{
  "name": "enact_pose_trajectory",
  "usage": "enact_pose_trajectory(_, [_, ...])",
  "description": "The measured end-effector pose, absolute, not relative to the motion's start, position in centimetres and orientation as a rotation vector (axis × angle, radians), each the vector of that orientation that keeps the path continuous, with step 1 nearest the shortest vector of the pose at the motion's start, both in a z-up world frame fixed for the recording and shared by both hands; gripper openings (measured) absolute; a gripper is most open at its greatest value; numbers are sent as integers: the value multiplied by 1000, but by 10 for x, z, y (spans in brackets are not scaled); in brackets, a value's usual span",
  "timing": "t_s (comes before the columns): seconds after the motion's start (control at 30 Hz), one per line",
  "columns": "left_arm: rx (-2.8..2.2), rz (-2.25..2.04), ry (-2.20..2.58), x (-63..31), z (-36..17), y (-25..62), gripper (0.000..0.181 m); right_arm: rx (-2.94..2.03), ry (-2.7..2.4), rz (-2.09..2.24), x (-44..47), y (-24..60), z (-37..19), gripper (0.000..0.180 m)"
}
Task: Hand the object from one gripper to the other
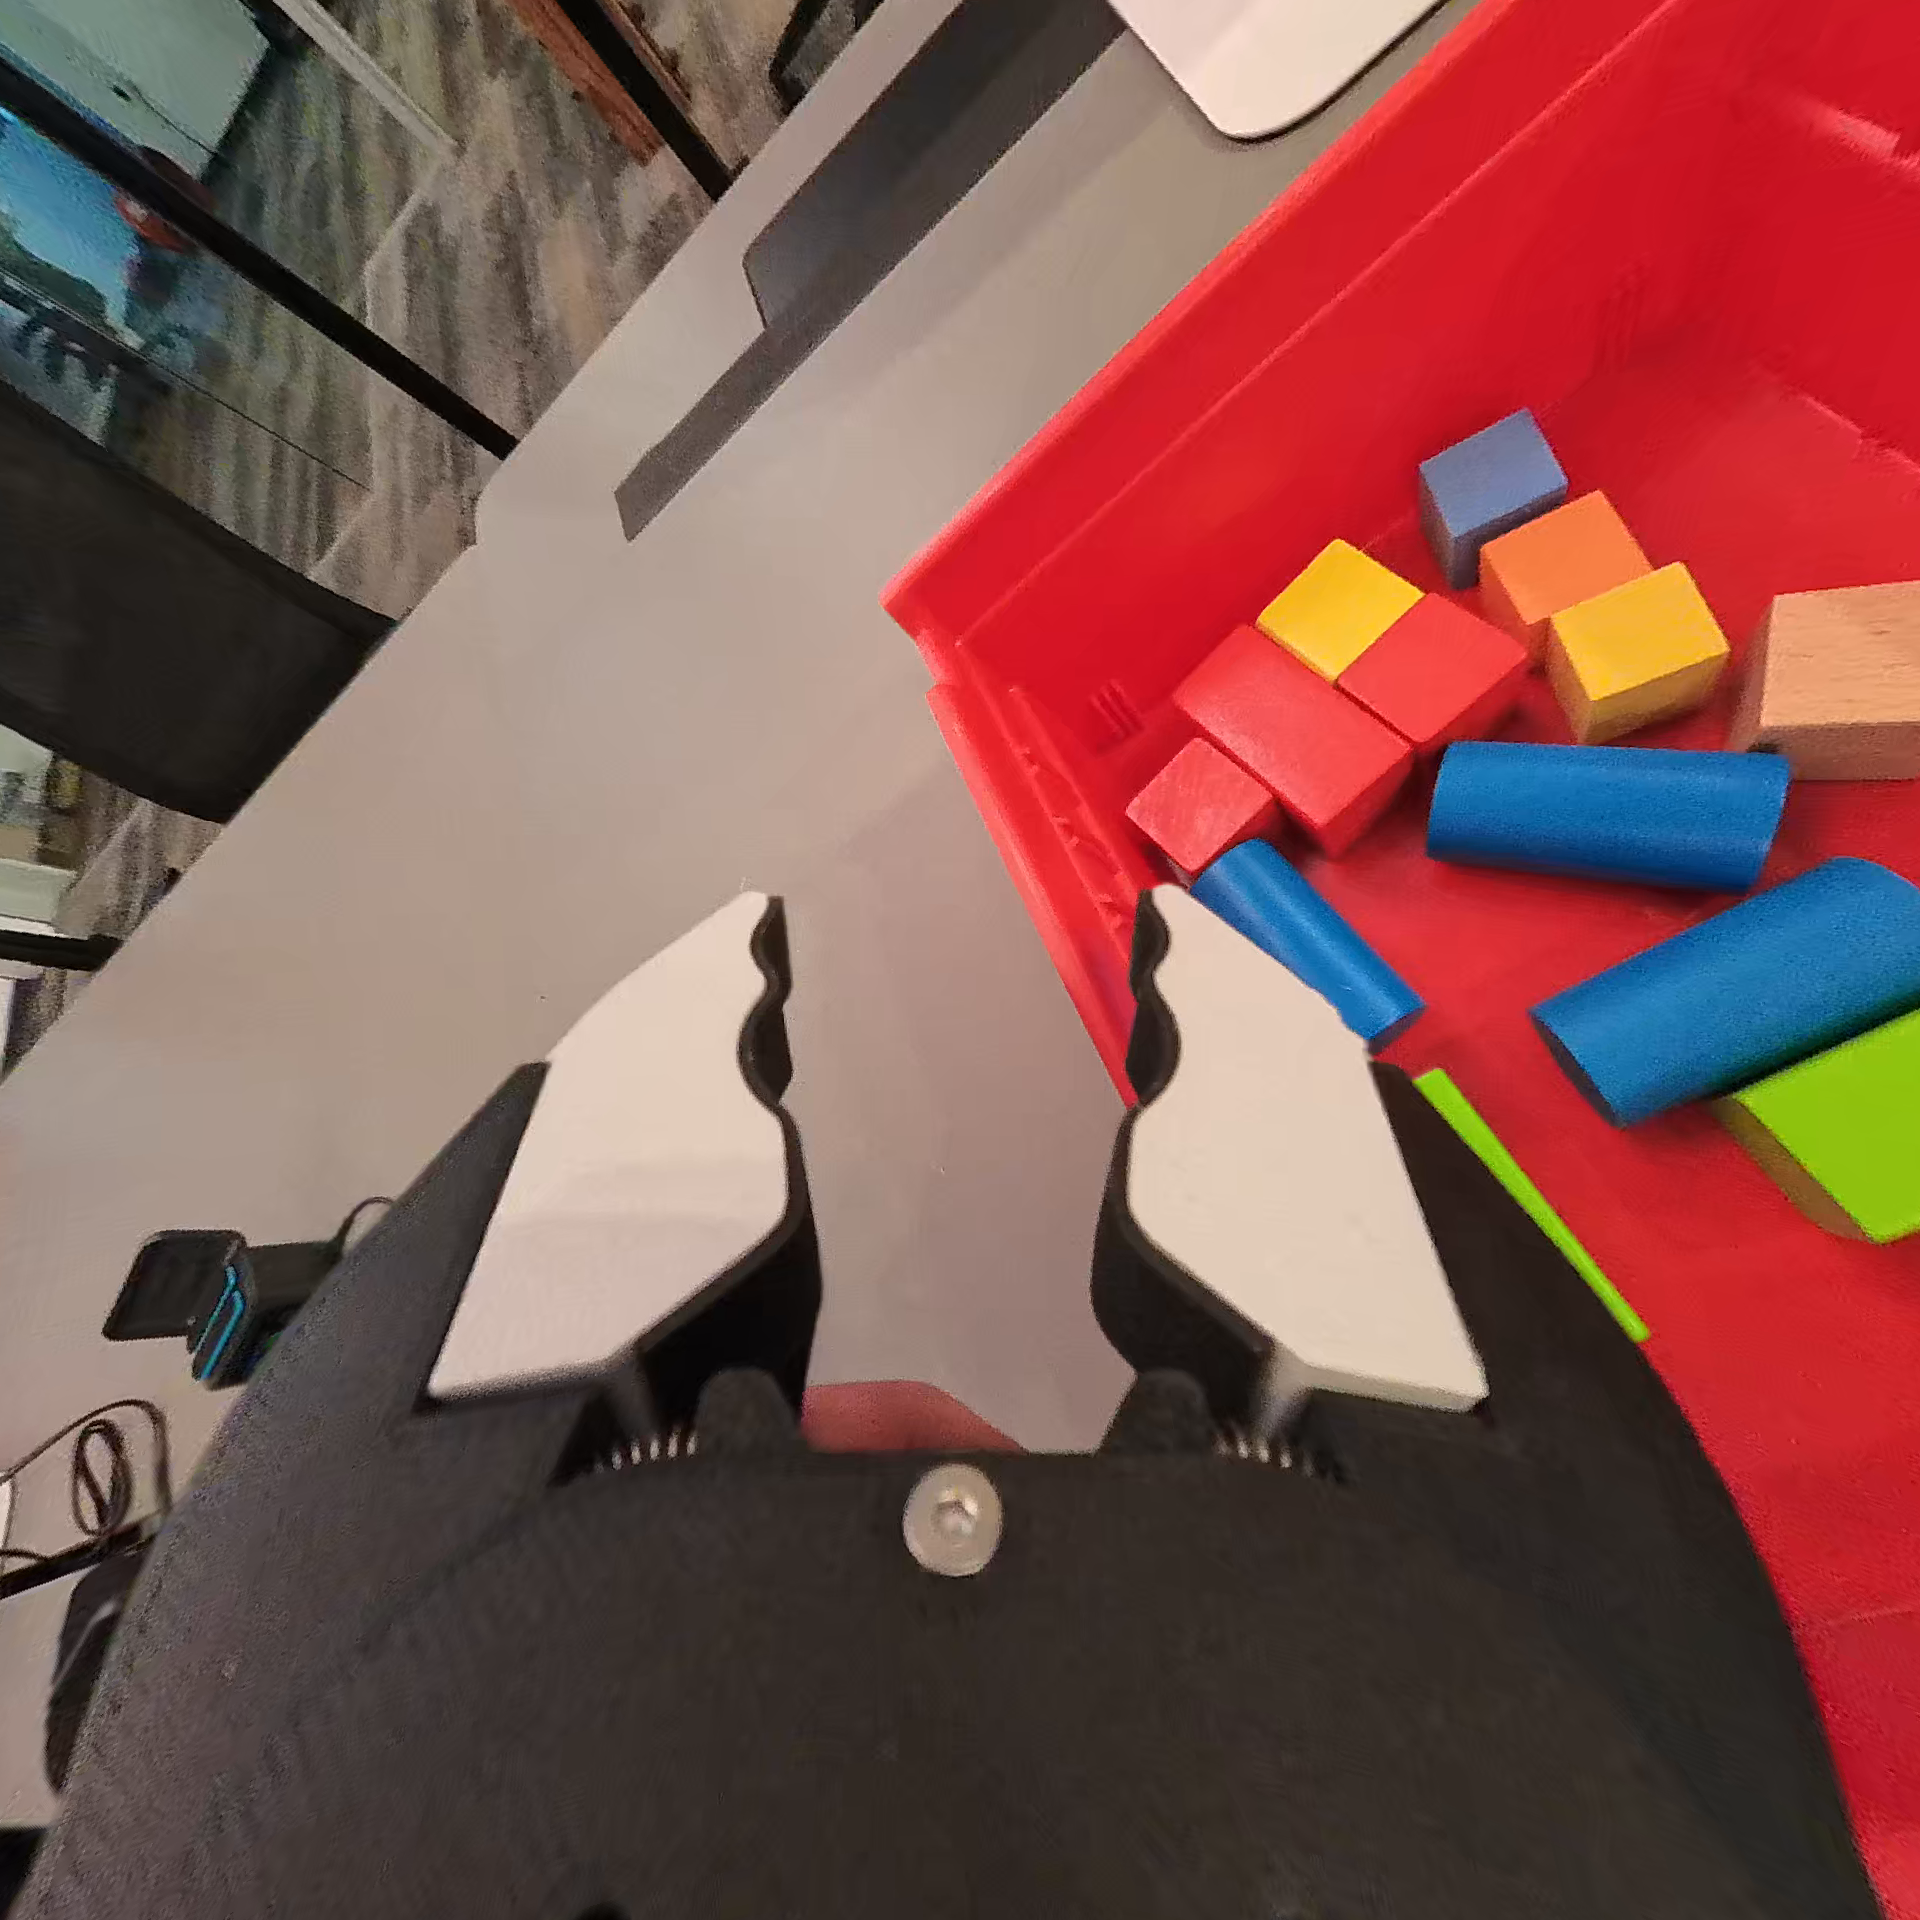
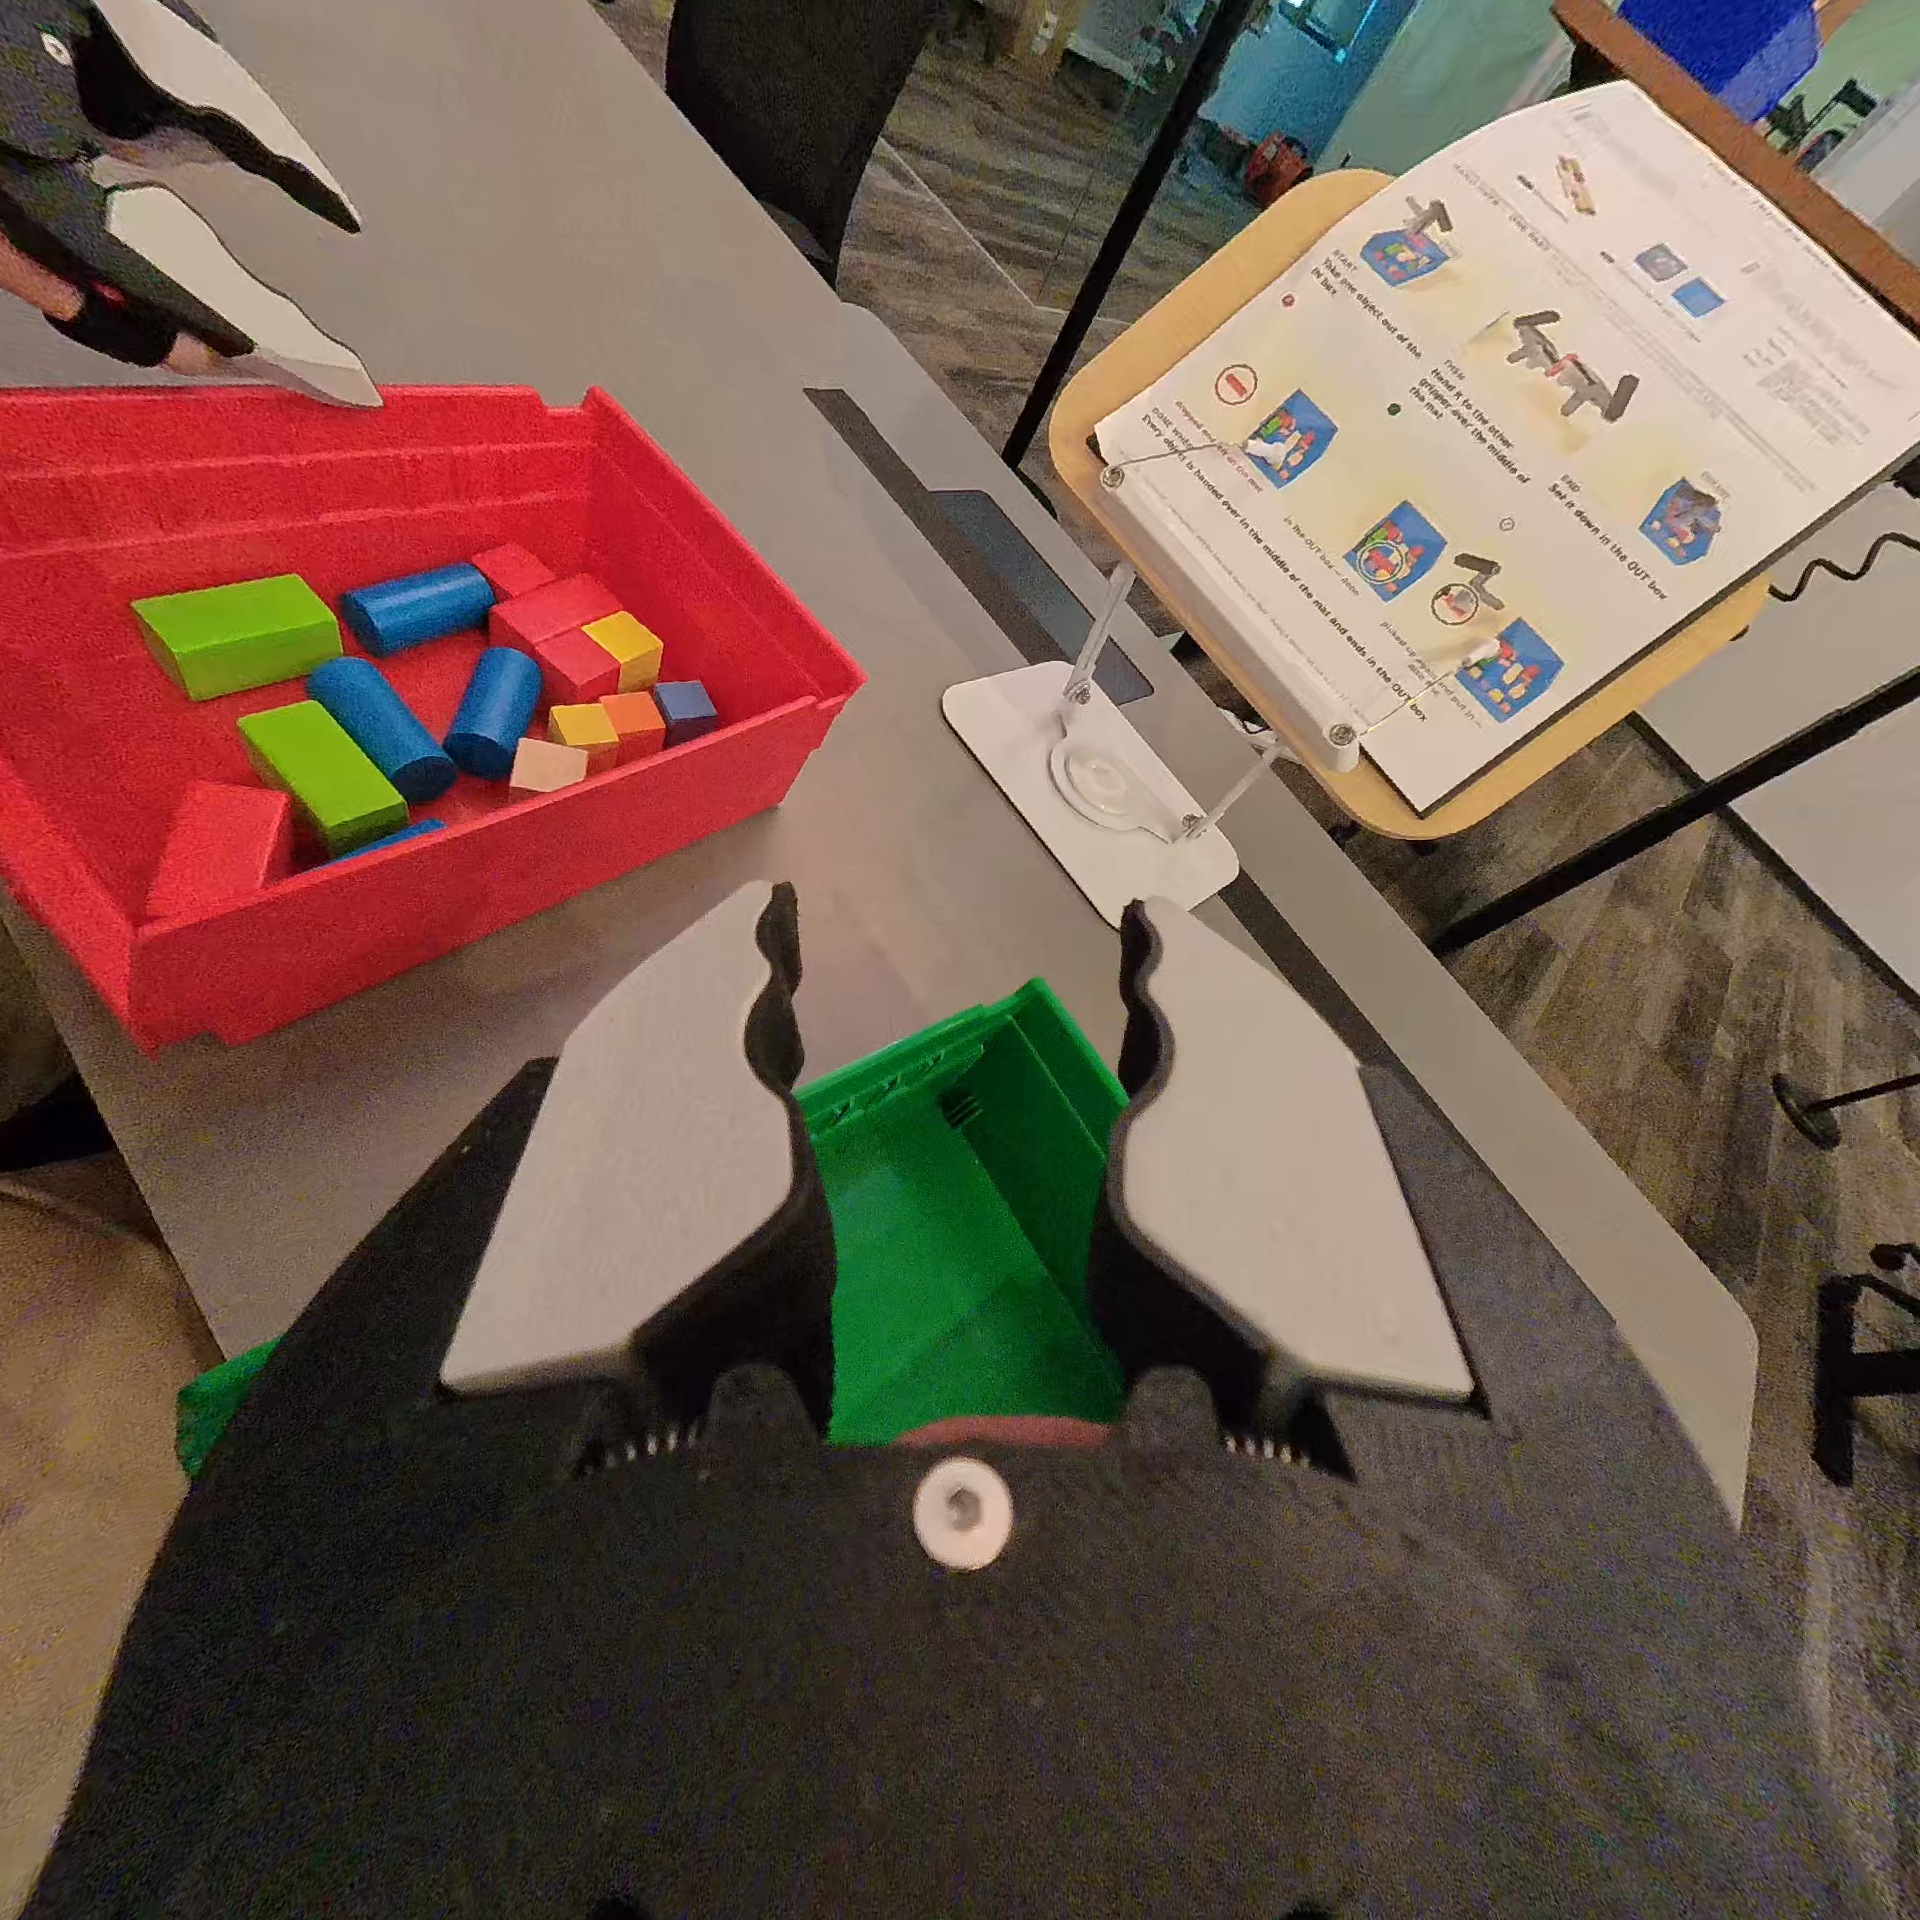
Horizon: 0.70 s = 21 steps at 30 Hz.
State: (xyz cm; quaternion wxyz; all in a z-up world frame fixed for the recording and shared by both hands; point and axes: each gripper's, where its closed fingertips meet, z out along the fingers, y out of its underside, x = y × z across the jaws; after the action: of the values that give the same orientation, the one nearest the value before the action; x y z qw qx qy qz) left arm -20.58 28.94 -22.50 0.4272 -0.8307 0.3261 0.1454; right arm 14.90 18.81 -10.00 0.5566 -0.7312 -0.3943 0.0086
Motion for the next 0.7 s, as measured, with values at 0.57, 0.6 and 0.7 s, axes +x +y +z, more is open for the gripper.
enact_pose_trajectory(0.57, [-2102, 346, 856, -191, -235, 291, 63, -1757, -944, 0, 158, 185, -109, 55])
enact_pose_trajectory(0.6, [-2120, 344, 861, -192, -239, 291, 63, -1766, -941, 0, 160, 185, -110, 55])
enact_pose_trajectory(0.7, [-2215, 237, 860, -191, -258, 287, 61, -1814, -924, -8, 169, 187, -118, 55])
